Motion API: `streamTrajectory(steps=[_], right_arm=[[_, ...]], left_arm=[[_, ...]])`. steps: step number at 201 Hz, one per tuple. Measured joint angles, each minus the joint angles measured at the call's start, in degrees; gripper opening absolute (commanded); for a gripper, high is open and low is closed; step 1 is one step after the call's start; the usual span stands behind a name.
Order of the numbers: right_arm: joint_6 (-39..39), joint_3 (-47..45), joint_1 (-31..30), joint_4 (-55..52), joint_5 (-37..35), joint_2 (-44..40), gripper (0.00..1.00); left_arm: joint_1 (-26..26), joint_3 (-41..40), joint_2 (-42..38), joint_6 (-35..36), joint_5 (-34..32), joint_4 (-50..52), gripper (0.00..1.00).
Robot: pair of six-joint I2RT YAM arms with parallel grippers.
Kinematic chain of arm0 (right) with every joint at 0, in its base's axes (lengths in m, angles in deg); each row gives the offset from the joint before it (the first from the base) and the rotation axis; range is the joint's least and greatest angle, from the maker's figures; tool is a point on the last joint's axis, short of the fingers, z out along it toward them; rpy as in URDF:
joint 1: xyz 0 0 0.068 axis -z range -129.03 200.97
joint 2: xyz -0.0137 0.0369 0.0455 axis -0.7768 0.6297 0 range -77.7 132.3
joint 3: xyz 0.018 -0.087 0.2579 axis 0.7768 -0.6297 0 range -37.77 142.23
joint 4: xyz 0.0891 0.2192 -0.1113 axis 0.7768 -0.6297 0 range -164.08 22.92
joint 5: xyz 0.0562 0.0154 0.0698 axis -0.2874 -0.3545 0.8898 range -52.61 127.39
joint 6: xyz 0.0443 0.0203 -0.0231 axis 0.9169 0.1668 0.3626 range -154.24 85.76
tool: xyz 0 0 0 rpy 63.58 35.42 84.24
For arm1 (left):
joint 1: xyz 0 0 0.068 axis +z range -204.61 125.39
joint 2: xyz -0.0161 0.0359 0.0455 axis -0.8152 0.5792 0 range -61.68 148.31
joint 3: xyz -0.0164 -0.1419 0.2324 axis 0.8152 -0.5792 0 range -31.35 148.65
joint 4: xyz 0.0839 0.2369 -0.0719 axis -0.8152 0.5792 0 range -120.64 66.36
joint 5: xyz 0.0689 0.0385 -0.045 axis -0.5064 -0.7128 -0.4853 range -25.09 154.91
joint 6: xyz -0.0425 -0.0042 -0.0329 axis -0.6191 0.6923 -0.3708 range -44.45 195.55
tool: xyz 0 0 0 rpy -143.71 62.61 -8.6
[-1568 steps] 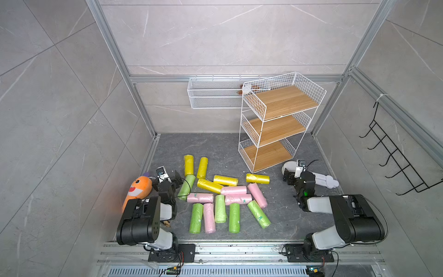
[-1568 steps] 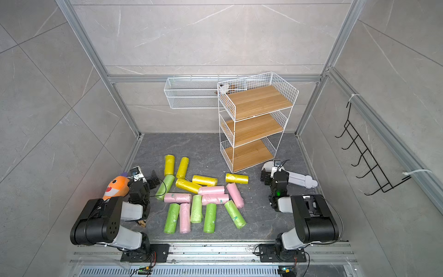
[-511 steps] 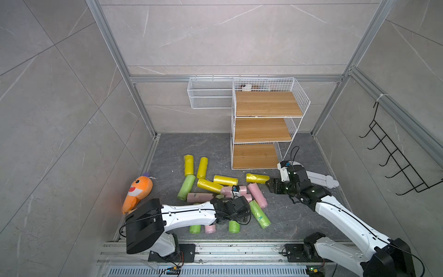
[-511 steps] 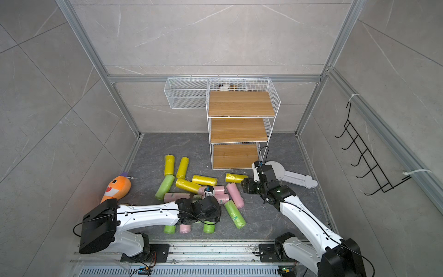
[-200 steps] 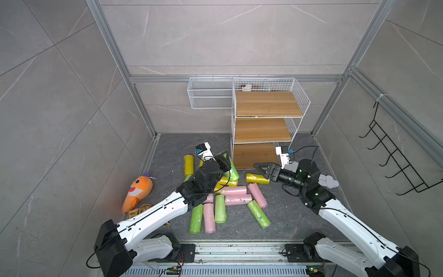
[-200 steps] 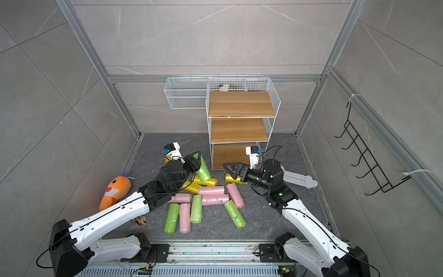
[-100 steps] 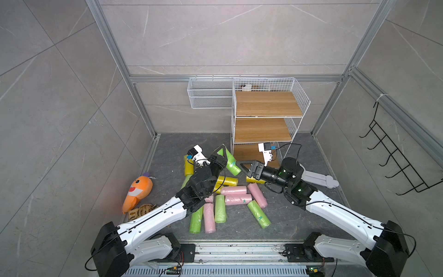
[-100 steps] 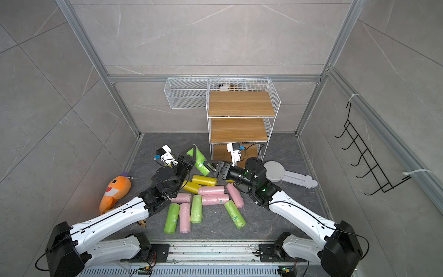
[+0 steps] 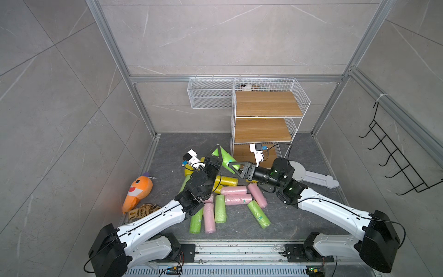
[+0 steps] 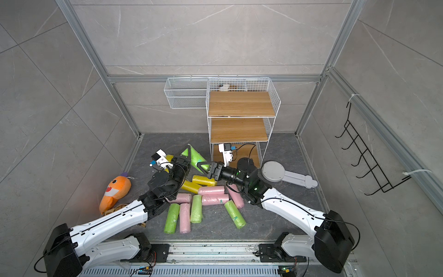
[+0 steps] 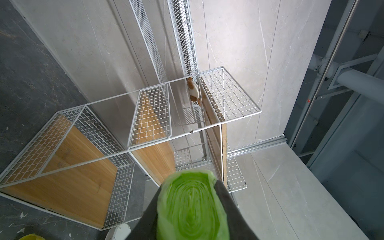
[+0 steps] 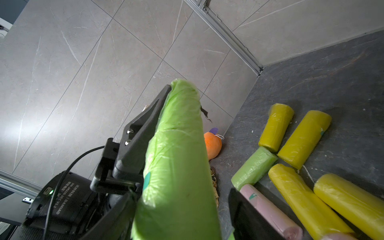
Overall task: Sort the rolls of trash bags by color and place them on the shelf
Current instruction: Pick up the roll of trash bags from the center of the board.
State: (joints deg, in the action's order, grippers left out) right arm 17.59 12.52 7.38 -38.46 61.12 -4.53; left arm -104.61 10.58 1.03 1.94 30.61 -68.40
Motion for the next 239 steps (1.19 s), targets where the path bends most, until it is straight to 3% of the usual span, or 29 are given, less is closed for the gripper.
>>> streamTrajectory(steps=[46, 78, 117, 150, 178, 239], right_arm=[[-0.9, 0.4, -0.3, 1.0, -0.4, 0.5, 0.42], [-2.8, 1.5, -0.2, -2.3, -0.9, 0.0, 0.37], [-8.4, 4.9, 2.1, -13.1, -3.3, -4.9, 0.36], [-16.9, 12.7, 4.8, -26.8, -7.3, -10.0, 0.35], [-26.2, 25.6, 6.3, -40.0, -15.1, -10.4, 0.35], [-41.8, 55.1, 6.7, -57.3, -34.7, 3.4, 0.35]], left_arm=[[0.0, -1.1, 0.1, -1.8, -0.2, -1.9, 0.36], [0.1, -2.0, 0.0, -3.0, -0.3, -3.0, 0.69], [0.1, -2.0, -2.0, 0.8, -1.8, 0.7, 0.96], [0.2, 2.2, -3.0, 10.6, -1.4, 8.6, 0.99], [0.3, 6.5, -3.4, 20.8, 0.0, 15.6, 0.99], [0.3, 11.0, -3.9, 34.3, 1.7, 24.1, 0.98]])
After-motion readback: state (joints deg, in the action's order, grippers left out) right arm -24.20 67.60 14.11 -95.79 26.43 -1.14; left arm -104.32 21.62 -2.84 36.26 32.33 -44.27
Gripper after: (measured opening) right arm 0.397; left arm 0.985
